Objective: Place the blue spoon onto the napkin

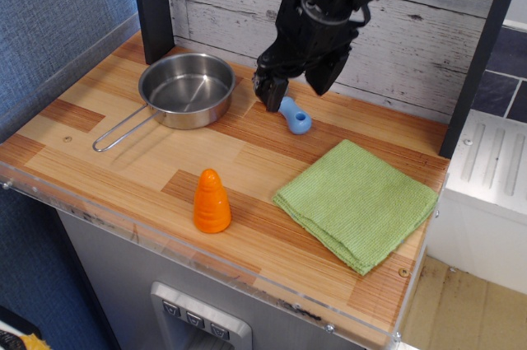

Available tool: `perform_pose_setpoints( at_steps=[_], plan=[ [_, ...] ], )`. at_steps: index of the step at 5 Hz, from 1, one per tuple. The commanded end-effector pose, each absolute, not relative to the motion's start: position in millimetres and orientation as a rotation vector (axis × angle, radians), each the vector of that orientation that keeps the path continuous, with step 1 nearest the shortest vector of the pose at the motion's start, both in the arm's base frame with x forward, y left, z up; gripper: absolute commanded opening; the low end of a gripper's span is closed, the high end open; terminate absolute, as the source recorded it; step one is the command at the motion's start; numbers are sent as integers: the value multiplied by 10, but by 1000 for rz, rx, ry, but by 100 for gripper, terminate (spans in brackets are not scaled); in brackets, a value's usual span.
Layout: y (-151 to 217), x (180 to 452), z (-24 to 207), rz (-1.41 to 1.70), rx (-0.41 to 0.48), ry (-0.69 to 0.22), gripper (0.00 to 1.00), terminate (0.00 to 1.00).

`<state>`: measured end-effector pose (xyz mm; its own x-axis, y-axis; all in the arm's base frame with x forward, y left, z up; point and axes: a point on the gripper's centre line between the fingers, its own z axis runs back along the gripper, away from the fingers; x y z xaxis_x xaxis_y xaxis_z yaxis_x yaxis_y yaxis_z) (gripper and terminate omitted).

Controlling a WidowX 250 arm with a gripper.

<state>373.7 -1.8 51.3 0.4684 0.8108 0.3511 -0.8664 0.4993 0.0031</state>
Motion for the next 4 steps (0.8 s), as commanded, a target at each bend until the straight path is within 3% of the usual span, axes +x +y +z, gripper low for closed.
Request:
perform_pose_setpoints(
  at_steps=[1,2,3,4],
  plan=[
    [75,3862,494,1048,166,-323,100,0],
    [89,3880,414,1053,176,-301,100,0],
    [103,3870,328,1063,183,-308,0,0],
    [108,3863,319,1068,192,-308,0,0]
  ],
)
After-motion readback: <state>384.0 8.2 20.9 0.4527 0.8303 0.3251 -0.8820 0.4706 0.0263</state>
